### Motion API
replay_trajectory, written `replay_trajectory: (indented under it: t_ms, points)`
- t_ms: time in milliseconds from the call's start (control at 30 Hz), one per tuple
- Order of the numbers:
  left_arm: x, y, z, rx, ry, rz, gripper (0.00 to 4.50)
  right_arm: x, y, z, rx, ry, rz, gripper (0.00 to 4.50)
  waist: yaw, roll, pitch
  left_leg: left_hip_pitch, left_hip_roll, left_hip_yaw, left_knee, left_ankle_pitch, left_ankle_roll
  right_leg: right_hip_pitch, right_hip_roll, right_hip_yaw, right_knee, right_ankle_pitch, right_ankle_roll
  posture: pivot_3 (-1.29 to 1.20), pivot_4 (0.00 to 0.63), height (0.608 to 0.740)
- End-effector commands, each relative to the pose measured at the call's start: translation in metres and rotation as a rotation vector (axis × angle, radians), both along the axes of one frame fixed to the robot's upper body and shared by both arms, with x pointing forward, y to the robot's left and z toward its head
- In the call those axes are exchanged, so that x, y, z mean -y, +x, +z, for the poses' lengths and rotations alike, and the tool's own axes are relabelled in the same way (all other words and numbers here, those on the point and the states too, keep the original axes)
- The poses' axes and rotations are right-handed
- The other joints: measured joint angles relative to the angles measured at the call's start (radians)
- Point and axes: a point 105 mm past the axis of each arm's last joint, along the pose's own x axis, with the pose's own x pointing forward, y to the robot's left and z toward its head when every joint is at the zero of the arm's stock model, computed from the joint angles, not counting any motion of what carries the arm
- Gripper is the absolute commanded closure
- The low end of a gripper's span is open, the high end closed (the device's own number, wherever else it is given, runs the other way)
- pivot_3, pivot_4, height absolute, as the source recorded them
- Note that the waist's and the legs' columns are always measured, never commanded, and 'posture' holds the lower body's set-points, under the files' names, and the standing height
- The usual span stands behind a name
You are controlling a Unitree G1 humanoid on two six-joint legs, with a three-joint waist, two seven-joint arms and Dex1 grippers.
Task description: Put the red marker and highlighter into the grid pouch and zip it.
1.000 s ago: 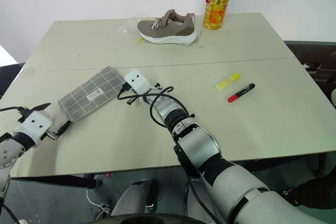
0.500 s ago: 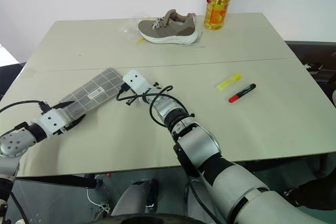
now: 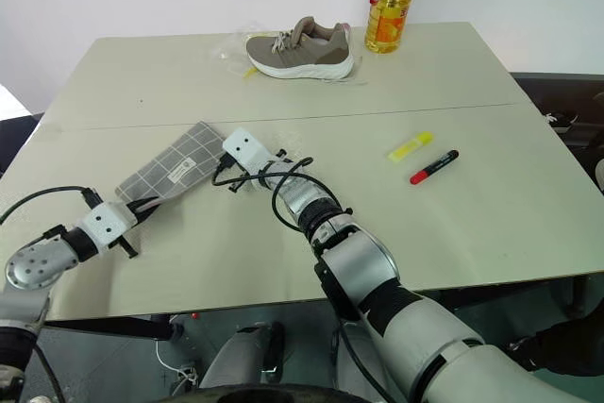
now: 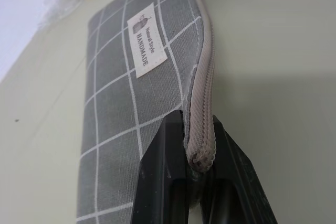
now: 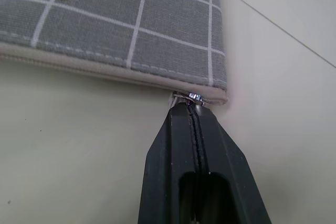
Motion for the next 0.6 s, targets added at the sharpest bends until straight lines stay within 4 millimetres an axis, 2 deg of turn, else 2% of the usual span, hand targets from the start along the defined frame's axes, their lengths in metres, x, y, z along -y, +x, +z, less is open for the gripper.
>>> replay_trajectory:
  t_ms: [33,100,167,200,233,333,467,533,600]
  points:
    - [0.024,0.0,0.02,0.026,-0.14,0.001,4.46,0.015,0.01,0.045,0.154,0.129,0.019,4.5,0.003,0.0,0.0,0.0,0.0,0.0,0.0,0.0,0.0,0.0,0.0,0.0,0.0,0.0,0.0,0.0,0.15,0.731]
    - [0.033,-0.002,0.023,0.022,-0.181,0.009,4.46,0.029,0.013,0.048,0.169,0.137,-0.002,4.5,0.002,-0.002,-0.001,-0.001,0.0,0.0,0.001,0.0,0.0,0.001,0.0,0.0,0.0,0.001,0.002,0.0,0.15,0.731]
    - [0.044,-0.005,0.027,0.02,-0.239,0.02,4.46,0.051,0.014,0.05,0.166,0.155,-0.038,4.5,0.002,-0.004,-0.002,0.0,0.0,0.0,0.001,0.0,0.0,0.001,0.0,0.0,0.0,0.001,0.002,0.0,0.15,0.731]
    - [0.054,-0.008,0.029,0.008,-0.287,0.016,4.46,0.069,0.013,0.053,0.163,0.166,-0.051,4.5,0.002,-0.004,-0.003,0.0,0.0,0.0,0.001,0.0,0.0,0.001,0.0,0.0,0.0,0.001,0.002,0.0,0.15,0.731]
    - [0.064,-0.01,0.03,-0.006,-0.326,0.007,4.49,0.084,0.009,0.055,0.138,0.194,-0.051,4.25,0.004,-0.005,-0.003,0.0,0.0,0.0,0.001,0.0,0.0,0.002,0.0,0.0,0.0,0.001,0.002,0.0,0.15,0.731]
    - [0.087,-0.015,0.033,-0.037,-0.401,-0.016,4.5,0.115,-0.008,0.063,0.102,0.221,-0.01,3.21,0.008,-0.004,-0.003,-0.001,0.001,0.0,0.001,0.0,0.001,0.005,0.0,0.0,-0.001,0.001,0.003,0.0,0.15,0.731]
    - [0.107,-0.017,0.04,-0.095,-0.501,-0.056,4.5,0.146,-0.026,0.072,0.127,0.138,0.046,1.1,0.006,-0.004,-0.002,-0.001,0.001,0.0,0.003,0.0,0.001,0.005,0.001,0.0,-0.002,0.0,0.003,0.0,0.15,0.731]
    - [0.114,-0.017,0.044,-0.12,-0.55,-0.073,4.5,0.154,-0.031,0.078,0.122,0.13,0.061,0.1,0.005,-0.004,-0.002,0.0,0.002,0.0,0.003,0.0,0.001,0.005,0.001,-0.002,-0.002,-0.001,0.001,0.0,0.15,0.731]
    - [0.12,-0.017,0.047,-0.145,-0.584,-0.092,4.5,0.161,-0.037,0.081,0.101,0.126,0.072,0.04,0.006,-0.004,-0.002,0.001,0.004,0.0,0.003,0.0,0.001,0.005,0.001,-0.004,-0.002,-0.001,0.0,0.0,0.15,0.731]
